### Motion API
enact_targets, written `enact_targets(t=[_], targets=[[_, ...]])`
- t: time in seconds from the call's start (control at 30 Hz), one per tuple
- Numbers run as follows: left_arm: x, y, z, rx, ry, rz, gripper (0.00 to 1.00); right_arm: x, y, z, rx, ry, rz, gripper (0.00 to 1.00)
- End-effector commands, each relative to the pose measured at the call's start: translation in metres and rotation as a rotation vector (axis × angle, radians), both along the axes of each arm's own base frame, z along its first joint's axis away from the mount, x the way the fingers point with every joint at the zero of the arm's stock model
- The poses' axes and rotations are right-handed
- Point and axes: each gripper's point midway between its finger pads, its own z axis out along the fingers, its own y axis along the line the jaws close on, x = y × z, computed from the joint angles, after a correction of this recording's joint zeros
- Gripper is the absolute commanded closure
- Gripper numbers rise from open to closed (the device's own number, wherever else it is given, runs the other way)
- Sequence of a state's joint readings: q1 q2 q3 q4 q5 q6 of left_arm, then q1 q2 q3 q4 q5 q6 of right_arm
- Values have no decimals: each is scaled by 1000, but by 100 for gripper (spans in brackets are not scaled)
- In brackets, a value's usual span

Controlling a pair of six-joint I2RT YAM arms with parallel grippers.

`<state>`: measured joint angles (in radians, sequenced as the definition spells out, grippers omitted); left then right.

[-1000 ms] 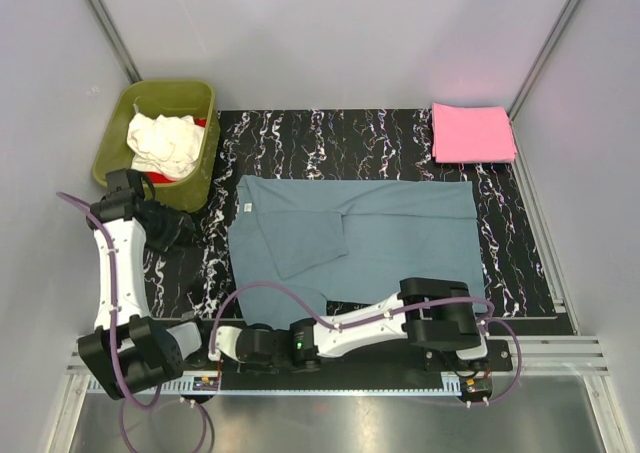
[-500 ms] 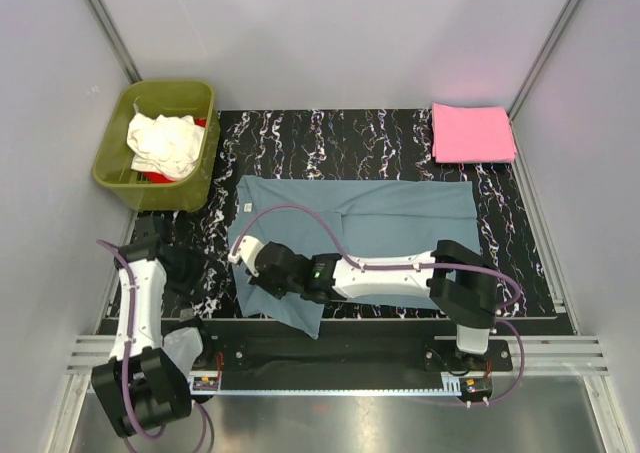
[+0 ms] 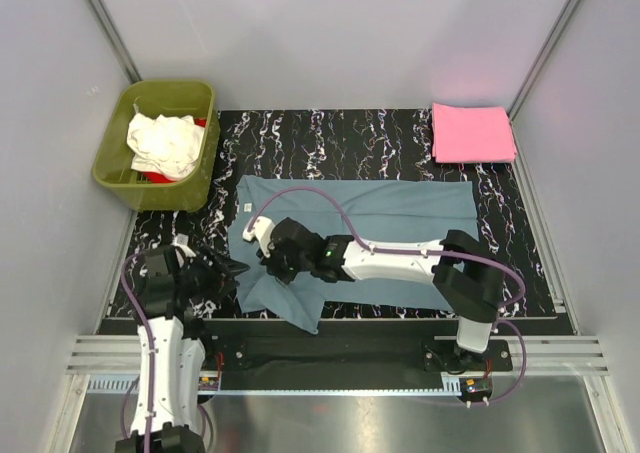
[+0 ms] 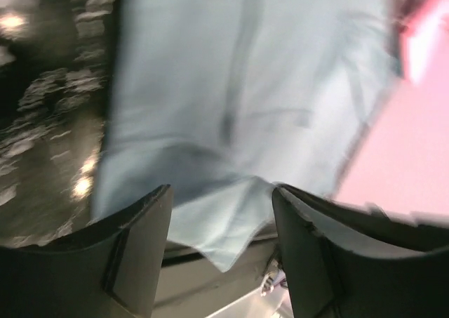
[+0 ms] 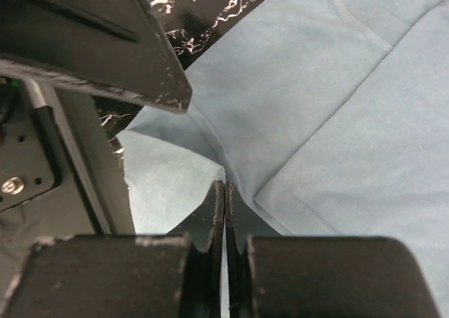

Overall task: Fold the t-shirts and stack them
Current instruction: Fold the tshirt

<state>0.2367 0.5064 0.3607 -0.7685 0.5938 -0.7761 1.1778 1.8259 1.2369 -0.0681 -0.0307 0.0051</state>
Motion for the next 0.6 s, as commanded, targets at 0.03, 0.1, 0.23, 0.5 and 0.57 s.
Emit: enact_targets(t=[0.03,0.1,0.23,0.5,0.57], targets=[[30,-20,63,-78,-346,-164,35,-9,7,41,152,79,95,100],[39,-14,69,-10,-363,-167,35,-11,3,40,171,139,119,100],[62,-10,64,97,-361,-164,36,-4,0,45,224,189,135,100],[58,-49,19,48,-339,-289,41,38,-11,54,288,281,95,100],[57,-46,11,90,-355,-285,41,46,-12,58,287,297,108,100]])
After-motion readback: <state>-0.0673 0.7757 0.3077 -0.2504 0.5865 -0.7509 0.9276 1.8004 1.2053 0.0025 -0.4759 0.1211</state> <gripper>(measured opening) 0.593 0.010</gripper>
